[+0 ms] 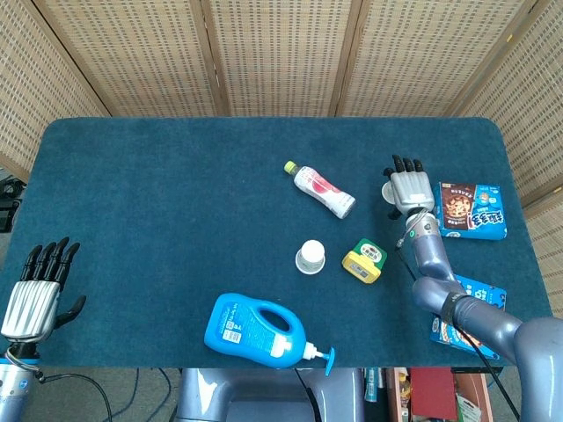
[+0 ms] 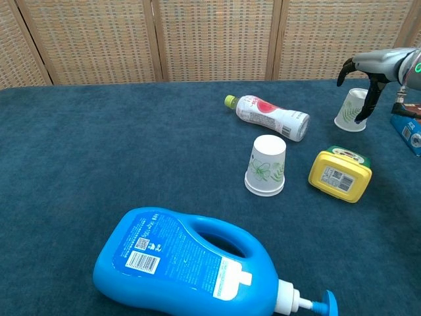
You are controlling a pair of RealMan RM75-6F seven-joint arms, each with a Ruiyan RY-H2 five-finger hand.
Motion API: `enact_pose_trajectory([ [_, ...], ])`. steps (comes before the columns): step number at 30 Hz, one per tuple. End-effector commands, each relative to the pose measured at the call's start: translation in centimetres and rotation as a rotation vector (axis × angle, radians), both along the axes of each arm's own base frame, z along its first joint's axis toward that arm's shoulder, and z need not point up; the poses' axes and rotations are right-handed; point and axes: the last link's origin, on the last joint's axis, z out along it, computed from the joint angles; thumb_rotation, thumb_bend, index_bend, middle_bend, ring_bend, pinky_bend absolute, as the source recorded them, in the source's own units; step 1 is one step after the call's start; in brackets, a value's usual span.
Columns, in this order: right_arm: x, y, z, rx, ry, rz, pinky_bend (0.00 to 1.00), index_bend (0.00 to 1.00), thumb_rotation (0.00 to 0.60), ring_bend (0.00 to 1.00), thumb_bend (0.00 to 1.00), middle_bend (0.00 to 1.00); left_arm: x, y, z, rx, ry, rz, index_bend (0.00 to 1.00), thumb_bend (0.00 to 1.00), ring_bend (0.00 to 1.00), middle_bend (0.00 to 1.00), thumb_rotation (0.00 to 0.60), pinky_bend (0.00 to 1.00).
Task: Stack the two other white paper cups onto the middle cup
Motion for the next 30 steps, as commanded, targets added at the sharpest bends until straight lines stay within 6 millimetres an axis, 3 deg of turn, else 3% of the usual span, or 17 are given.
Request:
enact_pose_trajectory([
  [1, 0.0, -0.8, -0.5, -0.003, -0.023, -0.010, 0.10, 0.25, 0.600, 0.00, 0.16, 0.02, -0.1, 0.1, -0.1, -0.001, 0.001, 0.004, 0.00, 0.32, 0.00, 0.00, 0.600, 0.00],
  [19, -0.7, -3.1, -0.2, -0.047, 0.041, -0.018, 0.10, 0.25, 0.600, 0.00, 0.16, 0.02, 0.2, 0.0, -0.3, -0.007, 0.008, -0.009, 0.00, 0.32, 0.00, 0.00, 0.600, 0.00],
  [30, -2.6, -3.5, -0.4, -0.040, 0.098, -0.056, 0.10, 0.27, 0.600, 0.00, 0.16, 0.03, 0.2, 0.0, -0.7, -0.022, 0.014, -0.006, 0.00, 0.31, 0.00, 0.00, 0.600, 0.00],
])
